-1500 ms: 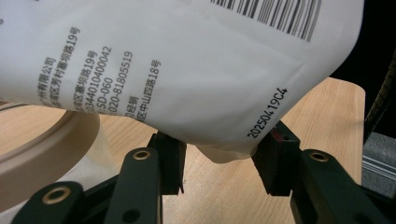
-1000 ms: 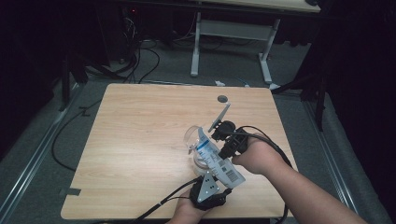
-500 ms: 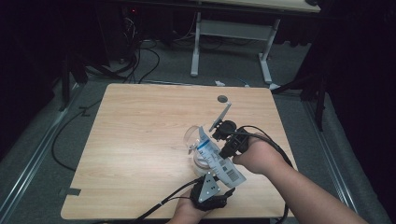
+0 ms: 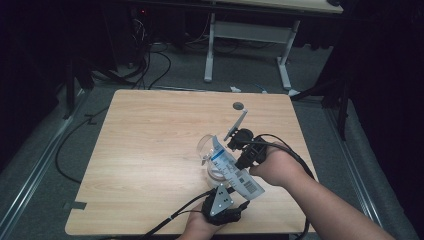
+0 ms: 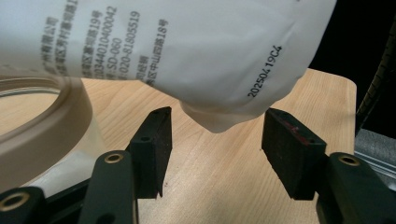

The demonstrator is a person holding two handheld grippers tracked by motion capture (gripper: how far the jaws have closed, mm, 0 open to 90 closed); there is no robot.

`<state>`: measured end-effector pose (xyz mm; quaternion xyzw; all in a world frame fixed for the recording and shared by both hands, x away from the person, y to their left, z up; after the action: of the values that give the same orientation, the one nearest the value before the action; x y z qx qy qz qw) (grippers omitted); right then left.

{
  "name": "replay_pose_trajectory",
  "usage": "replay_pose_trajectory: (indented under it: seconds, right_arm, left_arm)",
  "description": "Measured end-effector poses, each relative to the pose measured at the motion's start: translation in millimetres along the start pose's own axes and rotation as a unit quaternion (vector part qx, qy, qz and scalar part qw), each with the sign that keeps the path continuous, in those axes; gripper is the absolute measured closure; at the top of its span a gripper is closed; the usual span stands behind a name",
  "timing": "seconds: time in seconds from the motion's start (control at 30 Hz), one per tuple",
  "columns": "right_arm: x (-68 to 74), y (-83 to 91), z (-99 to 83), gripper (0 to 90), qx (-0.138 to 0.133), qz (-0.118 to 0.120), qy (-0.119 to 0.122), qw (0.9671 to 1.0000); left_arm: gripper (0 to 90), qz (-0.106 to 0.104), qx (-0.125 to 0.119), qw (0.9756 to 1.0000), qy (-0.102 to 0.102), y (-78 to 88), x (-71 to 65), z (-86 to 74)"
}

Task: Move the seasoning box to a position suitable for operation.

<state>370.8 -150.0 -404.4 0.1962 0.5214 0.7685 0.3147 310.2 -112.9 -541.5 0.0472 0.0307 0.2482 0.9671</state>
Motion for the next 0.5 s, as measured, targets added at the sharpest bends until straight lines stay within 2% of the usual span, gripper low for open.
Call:
replay_pose_trajectory:
  seconds: [0.5]
  right_arm:
    - [-2.5,-0.6,-4.1,89.9,0.001,0.0,0.001,1.0]
  left_arm:
    - [44.1,0.004,-0.005,1.0,0.005,11.3,4.8,-2.0]
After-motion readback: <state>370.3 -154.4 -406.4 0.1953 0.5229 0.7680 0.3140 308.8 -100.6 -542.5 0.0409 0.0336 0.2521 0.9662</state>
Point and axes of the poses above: each handheld gripper's, and its own axes: y roughly backward along the jaws, z roughly out of its top, x roughly to its left, the point moved 8 cm from there along -y, roughly forward along the jaws, and after that the axes turned 13 degrees about -x, right-handed, at the moved point
